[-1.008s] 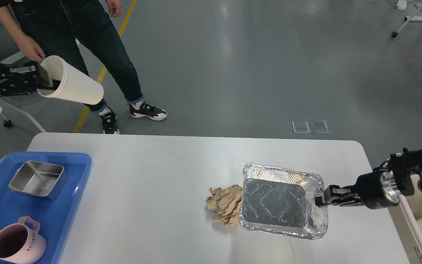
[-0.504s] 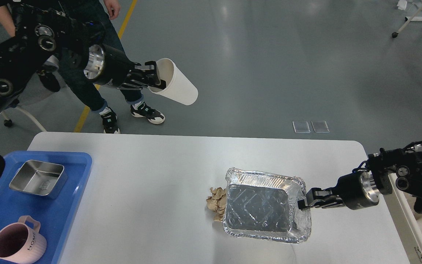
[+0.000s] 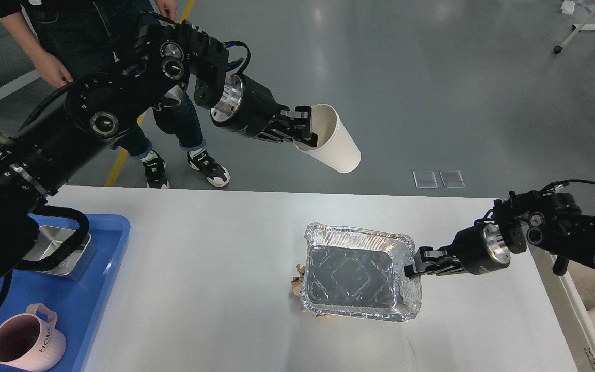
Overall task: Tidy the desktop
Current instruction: 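Lift the paper cup with the left gripper and swing it over the foil tray, then lower the paper cup into the foil tray and release it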
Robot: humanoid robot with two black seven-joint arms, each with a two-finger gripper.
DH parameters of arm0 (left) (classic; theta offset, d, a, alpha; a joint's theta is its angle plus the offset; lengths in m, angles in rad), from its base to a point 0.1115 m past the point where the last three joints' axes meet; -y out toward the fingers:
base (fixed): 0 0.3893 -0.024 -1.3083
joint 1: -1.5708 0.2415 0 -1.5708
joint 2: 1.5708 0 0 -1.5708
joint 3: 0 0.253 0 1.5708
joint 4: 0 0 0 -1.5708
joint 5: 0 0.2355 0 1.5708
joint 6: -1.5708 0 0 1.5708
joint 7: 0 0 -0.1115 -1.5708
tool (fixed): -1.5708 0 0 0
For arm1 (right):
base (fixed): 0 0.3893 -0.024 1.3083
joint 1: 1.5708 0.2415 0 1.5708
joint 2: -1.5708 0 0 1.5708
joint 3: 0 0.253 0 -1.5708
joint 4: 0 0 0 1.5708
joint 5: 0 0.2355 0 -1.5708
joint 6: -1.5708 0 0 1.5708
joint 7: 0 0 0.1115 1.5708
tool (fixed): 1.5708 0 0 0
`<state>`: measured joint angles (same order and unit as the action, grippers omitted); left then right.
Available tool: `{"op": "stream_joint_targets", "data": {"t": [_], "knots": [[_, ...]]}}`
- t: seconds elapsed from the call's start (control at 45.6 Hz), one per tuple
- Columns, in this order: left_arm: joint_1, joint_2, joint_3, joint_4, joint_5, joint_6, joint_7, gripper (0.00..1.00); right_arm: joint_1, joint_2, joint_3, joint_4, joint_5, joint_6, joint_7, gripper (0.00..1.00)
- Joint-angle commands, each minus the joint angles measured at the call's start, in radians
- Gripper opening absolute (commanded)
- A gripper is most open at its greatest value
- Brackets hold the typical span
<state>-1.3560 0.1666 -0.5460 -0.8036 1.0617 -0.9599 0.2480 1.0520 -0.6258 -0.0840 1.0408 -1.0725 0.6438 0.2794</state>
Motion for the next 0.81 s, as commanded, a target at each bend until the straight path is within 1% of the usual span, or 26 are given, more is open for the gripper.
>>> {"op": "stream_joint_targets", "data": {"t": [0.0, 0.219, 0.373, 0.46, 0.592, 0.789], "knots": [[0.000, -0.038, 0.000, 0.000, 0.001, 0.000, 0.001, 0.07, 0.005, 0.043, 0.001, -0.051, 0.002, 0.019, 0.001, 0.00], [0.008, -0.110, 0.008, 0.001, 0.001, 0.000, -0.010, 0.07, 0.020, 0.057, 0.000, -0.067, 0.003, 0.022, 0.001, 0.00], [0.009, -0.136, 0.098, 0.001, -0.002, 0.000, -0.016, 0.08, 0.040, 0.058, 0.000, -0.067, 0.005, 0.026, 0.001, 0.00], [0.012, -0.168, 0.109, 0.001, 0.000, 0.000, -0.015, 0.08, 0.057, 0.060, 0.001, -0.067, 0.006, 0.040, 0.000, 0.00], [0.015, -0.180, 0.112, 0.001, 0.000, 0.000, -0.013, 0.09, 0.078, 0.058, 0.000, -0.068, 0.035, 0.043, 0.000, 0.00], [0.015, -0.197, 0.156, 0.001, 0.000, 0.000, -0.009, 0.11, 0.111, 0.060, 0.000, -0.068, 0.039, 0.045, 0.000, 0.00]]}}
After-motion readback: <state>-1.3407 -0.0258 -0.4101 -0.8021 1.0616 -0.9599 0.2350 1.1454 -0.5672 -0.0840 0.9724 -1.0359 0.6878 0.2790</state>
